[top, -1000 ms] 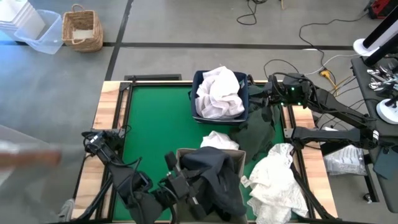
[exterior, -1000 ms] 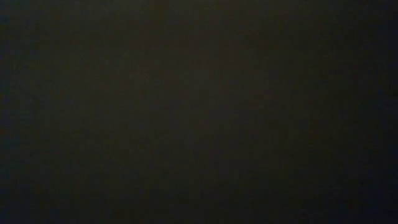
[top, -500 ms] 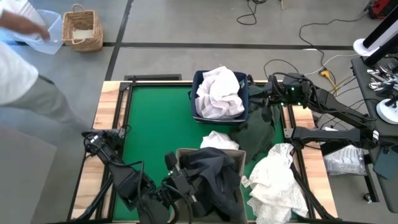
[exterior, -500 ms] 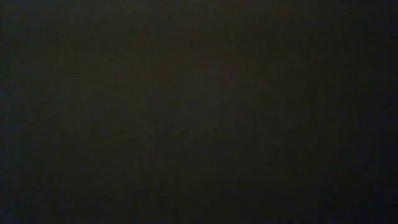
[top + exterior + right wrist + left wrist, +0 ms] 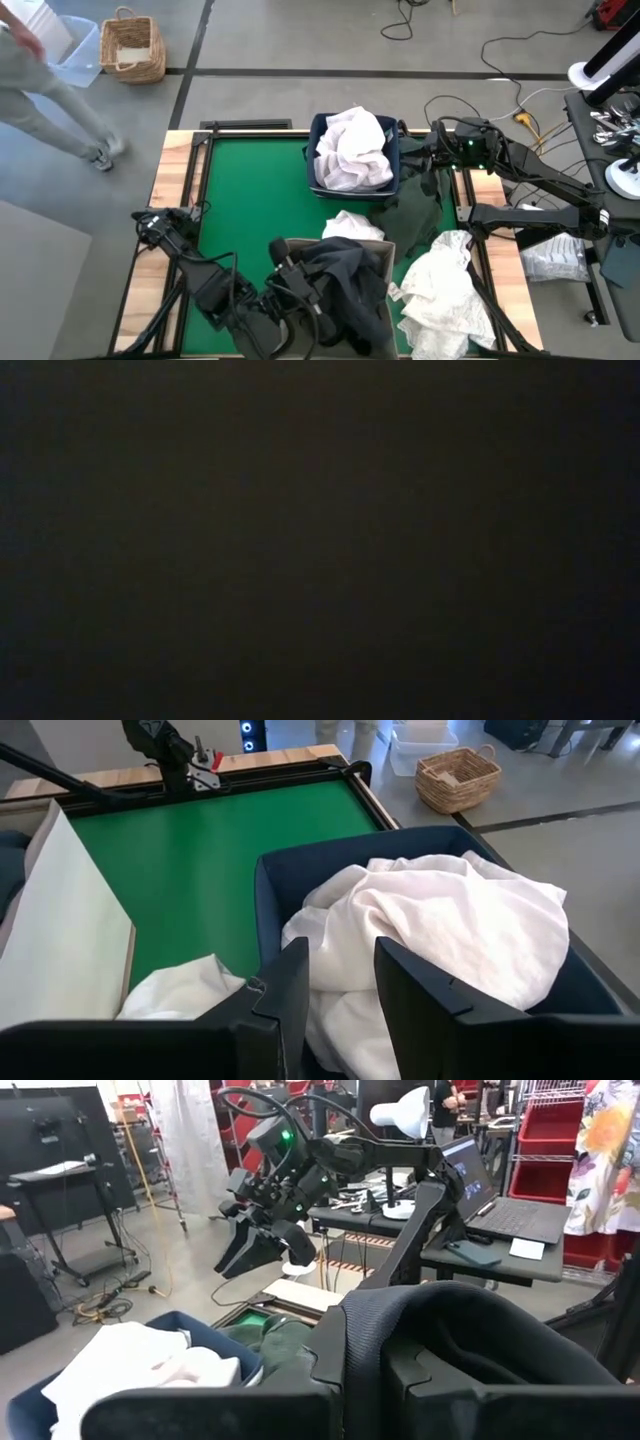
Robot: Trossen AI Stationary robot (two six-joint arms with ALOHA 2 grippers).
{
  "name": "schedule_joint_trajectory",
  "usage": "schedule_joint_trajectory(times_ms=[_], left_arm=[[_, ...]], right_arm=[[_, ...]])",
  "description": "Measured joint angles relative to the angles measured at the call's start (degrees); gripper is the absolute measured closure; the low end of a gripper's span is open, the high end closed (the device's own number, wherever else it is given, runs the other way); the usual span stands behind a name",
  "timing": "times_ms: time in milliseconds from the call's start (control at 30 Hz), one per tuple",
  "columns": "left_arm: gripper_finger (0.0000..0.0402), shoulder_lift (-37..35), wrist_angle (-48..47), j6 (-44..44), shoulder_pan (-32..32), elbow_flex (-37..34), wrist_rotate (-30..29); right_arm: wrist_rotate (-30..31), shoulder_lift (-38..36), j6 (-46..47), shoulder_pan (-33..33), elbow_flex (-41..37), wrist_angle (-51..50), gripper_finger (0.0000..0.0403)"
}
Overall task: Sort clothes
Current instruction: Put the blue pants into the white laundry bin
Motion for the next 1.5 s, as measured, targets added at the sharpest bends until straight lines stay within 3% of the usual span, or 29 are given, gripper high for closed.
schedule_joint_trajectory(times_ms=[533,933,1167,1367,1500], left_arm=[[0.0401,1.47,3.24,-0.06,0.85,-0.96,0.6],[0.0401,2.66,3.43,2.92,0.81,-0.98,0.77],[0.0401,2.68,2.15,5.38,0.81,-1.01,7.67],[0.0401,2.47,-1.04,7.5,0.81,-1.01,8.32],[0.0401,2.34,-5.06,7.45,0.86,-1.01,12.18]], right_arm=[[-0.01,0.0,-0.03,-0.01,0.0,-0.57,0.0319],[0.01,0.0,-0.48,-0.01,0.0,-0.7,0.0298],[0.01,-0.02,-0.44,-0.01,0.0,-1.01,0.0289],[0.01,-0.02,-0.36,0.01,0.0,-1.32,0.0295],[0.01,-0.02,-0.28,0.0,0.0,-1.69,0.0304]])
